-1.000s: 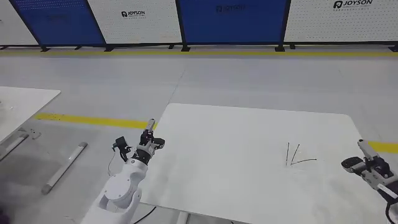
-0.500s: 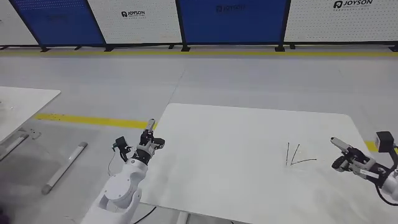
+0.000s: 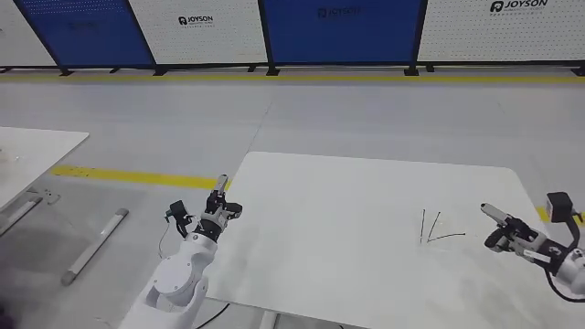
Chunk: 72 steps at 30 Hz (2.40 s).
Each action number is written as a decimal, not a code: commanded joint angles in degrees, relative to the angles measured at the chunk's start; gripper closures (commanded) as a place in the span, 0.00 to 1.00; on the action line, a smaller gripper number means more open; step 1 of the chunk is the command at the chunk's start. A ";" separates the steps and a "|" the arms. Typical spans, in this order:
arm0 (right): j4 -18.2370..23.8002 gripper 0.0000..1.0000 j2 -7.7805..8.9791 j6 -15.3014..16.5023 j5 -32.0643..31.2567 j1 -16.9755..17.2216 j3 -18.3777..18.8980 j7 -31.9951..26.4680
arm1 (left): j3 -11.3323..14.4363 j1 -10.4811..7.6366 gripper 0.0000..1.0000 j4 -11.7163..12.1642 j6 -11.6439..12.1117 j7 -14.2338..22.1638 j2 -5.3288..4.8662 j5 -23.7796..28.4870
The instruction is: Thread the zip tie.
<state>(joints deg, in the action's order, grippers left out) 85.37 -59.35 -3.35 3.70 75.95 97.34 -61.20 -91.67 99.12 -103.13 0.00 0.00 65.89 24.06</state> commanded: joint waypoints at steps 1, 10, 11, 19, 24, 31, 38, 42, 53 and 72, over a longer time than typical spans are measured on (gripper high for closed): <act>-1.31 0.00 0.28 2.20 0.99 -0.19 0.68 -2.11 | 0.00 0.00 0.00 0.00 0.00 0.00 0.00 0.00; -11.90 0.00 2.00 4.49 -4.78 -10.22 -2.76 -16.45 | 0.00 0.00 0.00 0.00 0.00 0.00 0.00 0.00; -12.50 0.00 2.10 5.03 -6.19 -11.39 -3.78 -17.32 | 0.00 0.00 0.00 0.00 0.00 0.00 0.00 0.00; -13.54 0.00 2.41 5.36 -10.99 -13.87 -7.54 -18.44 | 0.00 0.00 0.00 0.00 0.00 0.00 0.00 0.00; -13.54 0.00 2.41 5.36 -10.99 -13.87 -7.54 -18.44 | 0.00 0.00 0.00 0.00 0.00 0.00 0.00 0.00; -17.29 0.00 2.52 10.22 -6.42 -14.59 -10.30 -18.44 | 0.00 0.00 0.00 0.00 0.00 0.00 0.00 0.00; -27.99 0.00 3.15 11.81 -4.78 -22.17 -17.85 -18.44 | 0.00 0.00 0.00 0.00 0.00 0.00 0.00 0.00; -34.08 0.00 2.90 13.02 -4.23 -26.41 -22.11 -18.44 | 0.00 0.00 0.00 0.00 0.00 0.00 0.00 0.00; -35.70 0.00 2.60 15.22 -4.67 -28.04 -24.61 -18.44 | 0.00 0.00 0.00 0.00 0.00 0.00 0.00 0.00; -35.01 0.00 2.63 14.77 -4.34 -27.71 -24.97 -16.69 | 0.00 0.00 0.00 0.00 0.00 0.00 0.00 0.00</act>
<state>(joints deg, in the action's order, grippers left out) 50.52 -56.73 11.68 -0.65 48.43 72.47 -77.84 -91.67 99.12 -103.13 0.00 0.00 65.89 24.06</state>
